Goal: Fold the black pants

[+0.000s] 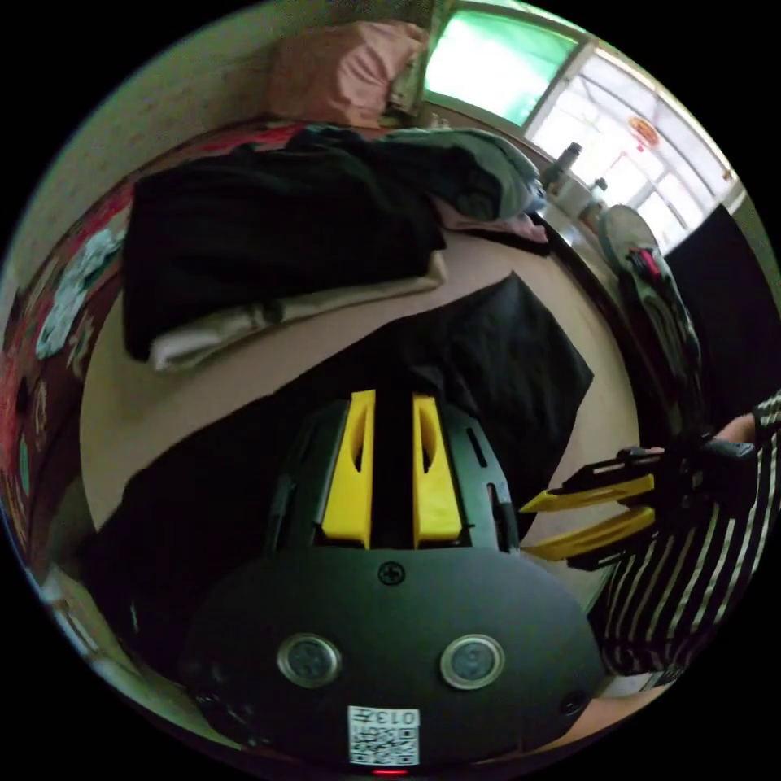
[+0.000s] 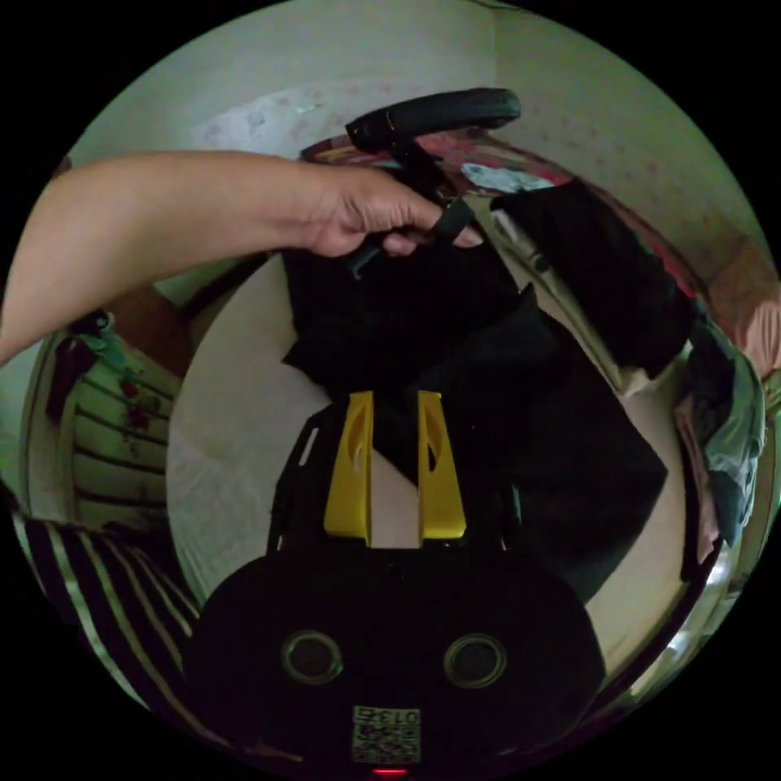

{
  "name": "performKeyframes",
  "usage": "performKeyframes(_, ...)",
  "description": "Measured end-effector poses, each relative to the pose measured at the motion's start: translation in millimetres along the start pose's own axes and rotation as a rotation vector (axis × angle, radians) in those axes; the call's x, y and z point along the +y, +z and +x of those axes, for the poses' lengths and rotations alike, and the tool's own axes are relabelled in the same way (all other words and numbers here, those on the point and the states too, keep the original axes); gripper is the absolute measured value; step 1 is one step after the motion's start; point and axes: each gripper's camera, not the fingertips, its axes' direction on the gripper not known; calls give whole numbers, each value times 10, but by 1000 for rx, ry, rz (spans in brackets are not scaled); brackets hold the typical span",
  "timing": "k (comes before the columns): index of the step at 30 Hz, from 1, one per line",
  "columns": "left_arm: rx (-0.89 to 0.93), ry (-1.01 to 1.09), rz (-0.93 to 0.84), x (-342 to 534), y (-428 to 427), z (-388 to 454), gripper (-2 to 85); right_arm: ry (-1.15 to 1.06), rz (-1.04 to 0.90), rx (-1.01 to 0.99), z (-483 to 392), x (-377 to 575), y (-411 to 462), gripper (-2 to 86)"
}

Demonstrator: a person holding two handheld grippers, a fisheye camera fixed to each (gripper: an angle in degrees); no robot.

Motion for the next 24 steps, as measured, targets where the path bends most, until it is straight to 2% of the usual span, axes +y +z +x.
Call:
performKeyframes(3, -8, -86, 61, 348, -217, -155, 100, -25, 88, -25, -6, -29, -278, 70)
performKeyframes(7, 22, -92, 34, 600, -205, -86, 127, 118, 153, 217, 516, 66, -584, 64)
performKeyframes(10, 61, -115, -26, 659, 1, -24, 132, 158, 62, 315, 1025, 5, -510, 75)
performKeyframes(13, 76, -140, -59, 652, 168, 4, 96, 141, -27, 269, 1356, -192, -336, 80)
performKeyframes(15, -24, -118, -116, 619, 212, 32, 45, 74, -66, 307, 1406, -328, -207, 72)
performKeyframes(19, -46, -95, -111, 584, 113, 1, 22, 1, -243, 283, 1460, -543, 150, 21)
performKeyframes(22, -43, -129, -67, 629, -145, -51, 24, 64, -134, 321, 1438, -626, -23, 12)
performKeyframes(24, 4, -226, -52, 739, -207, -212, 43, 95, -75, 304, 1426, -647, -88, 11)
